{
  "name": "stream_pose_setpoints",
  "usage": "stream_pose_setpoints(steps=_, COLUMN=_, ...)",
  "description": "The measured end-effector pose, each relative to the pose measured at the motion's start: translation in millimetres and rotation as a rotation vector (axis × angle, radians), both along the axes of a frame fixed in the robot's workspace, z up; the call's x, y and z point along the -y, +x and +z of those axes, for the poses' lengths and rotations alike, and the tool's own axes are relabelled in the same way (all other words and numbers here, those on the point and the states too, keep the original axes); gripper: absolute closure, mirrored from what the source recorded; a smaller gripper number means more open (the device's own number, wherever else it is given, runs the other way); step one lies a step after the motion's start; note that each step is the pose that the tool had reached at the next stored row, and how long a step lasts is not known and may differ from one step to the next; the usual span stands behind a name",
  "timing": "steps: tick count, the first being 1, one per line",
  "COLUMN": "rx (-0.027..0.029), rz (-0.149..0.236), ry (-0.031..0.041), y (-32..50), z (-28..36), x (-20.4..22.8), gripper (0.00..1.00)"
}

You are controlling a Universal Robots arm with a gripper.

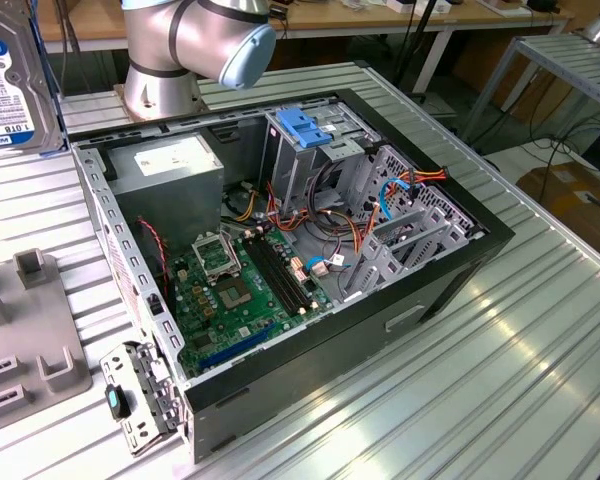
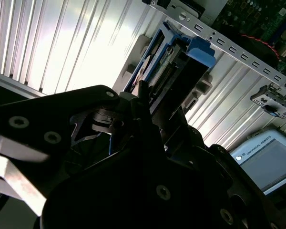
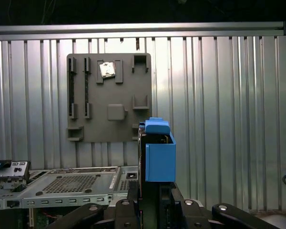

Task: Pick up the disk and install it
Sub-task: 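Pick up the disk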

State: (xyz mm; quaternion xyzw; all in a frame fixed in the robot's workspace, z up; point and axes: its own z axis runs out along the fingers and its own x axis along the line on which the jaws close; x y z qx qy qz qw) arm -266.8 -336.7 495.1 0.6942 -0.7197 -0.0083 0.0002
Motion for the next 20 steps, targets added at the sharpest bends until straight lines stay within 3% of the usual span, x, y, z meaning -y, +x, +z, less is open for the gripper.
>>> stream_pose_setpoints(steps=20, rx=0.0, rz=0.0, ry=0.0, y=25.1, z=0.0, x=0.0, gripper=0.65)
